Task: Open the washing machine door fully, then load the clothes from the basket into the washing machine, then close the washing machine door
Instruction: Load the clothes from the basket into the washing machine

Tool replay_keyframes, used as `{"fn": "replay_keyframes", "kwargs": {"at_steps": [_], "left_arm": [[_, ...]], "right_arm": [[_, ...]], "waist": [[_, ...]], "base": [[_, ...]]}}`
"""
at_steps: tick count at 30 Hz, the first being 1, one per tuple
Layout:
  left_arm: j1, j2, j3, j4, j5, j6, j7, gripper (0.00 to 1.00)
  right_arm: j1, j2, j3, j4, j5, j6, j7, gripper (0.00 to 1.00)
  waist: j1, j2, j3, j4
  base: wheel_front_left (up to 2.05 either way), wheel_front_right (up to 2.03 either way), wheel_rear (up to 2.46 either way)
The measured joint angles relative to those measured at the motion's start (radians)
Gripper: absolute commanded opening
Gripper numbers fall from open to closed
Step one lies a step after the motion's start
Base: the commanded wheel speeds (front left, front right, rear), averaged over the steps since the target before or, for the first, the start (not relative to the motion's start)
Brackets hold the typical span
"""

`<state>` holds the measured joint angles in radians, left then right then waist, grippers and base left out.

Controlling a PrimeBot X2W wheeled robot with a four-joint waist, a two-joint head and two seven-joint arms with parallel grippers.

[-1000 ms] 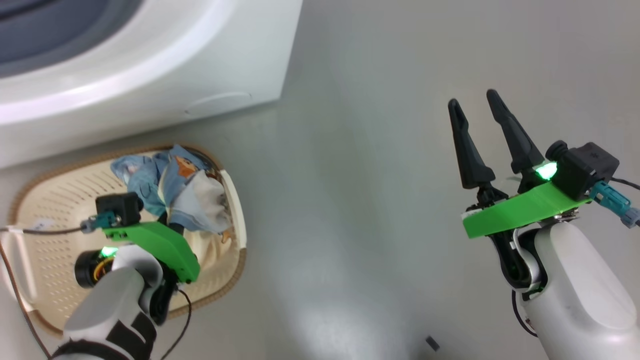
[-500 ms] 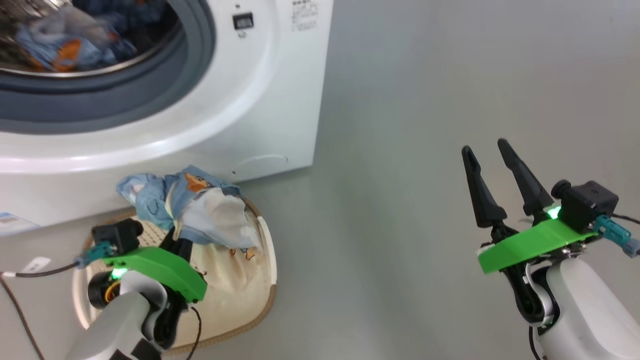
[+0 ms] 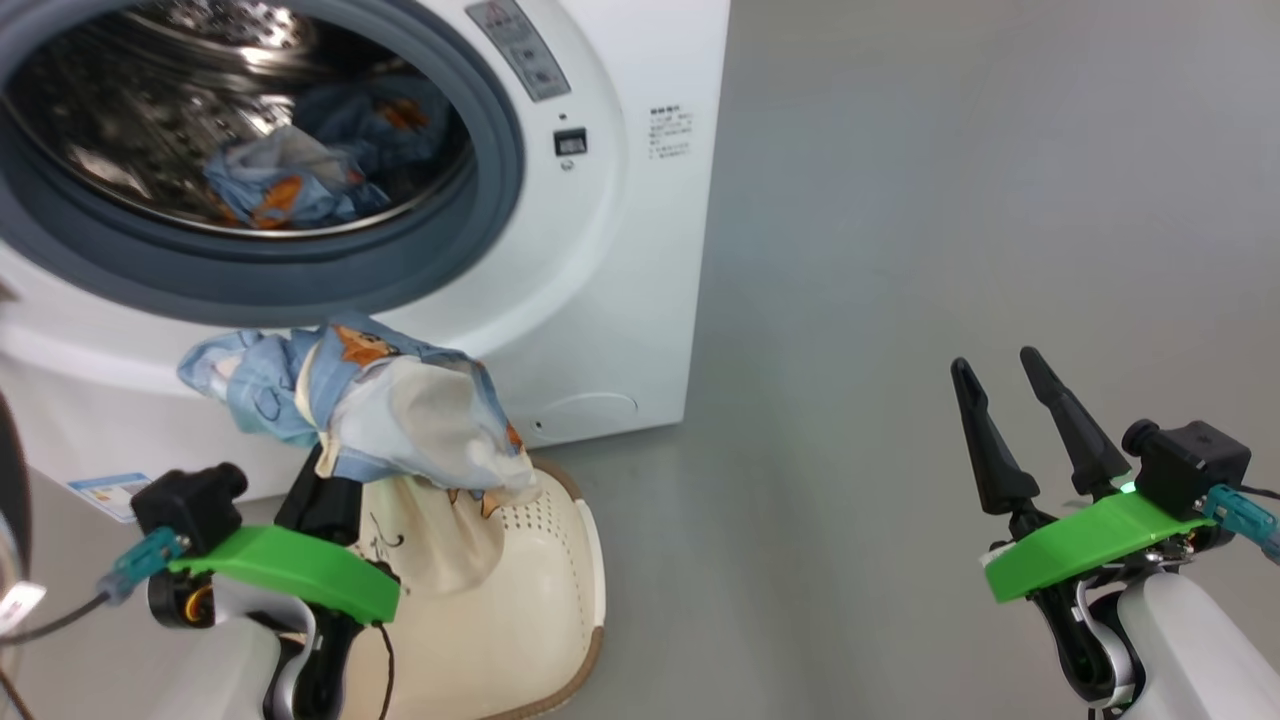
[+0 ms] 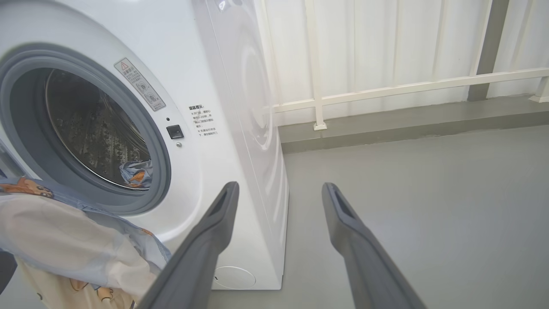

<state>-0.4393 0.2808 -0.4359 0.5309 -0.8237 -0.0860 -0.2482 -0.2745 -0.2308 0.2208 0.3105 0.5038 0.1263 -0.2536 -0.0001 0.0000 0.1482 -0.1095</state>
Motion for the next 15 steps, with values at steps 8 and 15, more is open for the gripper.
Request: {"fn": "replay_keyframes", "kwargs": {"at_steps": [8, 15], "left_arm": [[0.113, -0.017, 0.088, -0.194, 0.065, 0.063, -0.003, 0.0], [0.164, -0.02, 0.106, -0.258, 0.079, 0.087, -0.003, 0.0]], "right_arm": [[0.025, -0.006, 0.0, 0.003, 0.007, 0.0, 0.0, 1.0], [0.035, -0.019, 0.002, 0.002, 0.01, 0.0, 0.0, 1.0]], "waist": [[-0.0001, 0.0, -0.063, 0.029], [0.0, 0.0, -0.076, 0.043]], "base": [[0.0, 0.0, 0.0], [0.0, 0.0, 0.0]]}}
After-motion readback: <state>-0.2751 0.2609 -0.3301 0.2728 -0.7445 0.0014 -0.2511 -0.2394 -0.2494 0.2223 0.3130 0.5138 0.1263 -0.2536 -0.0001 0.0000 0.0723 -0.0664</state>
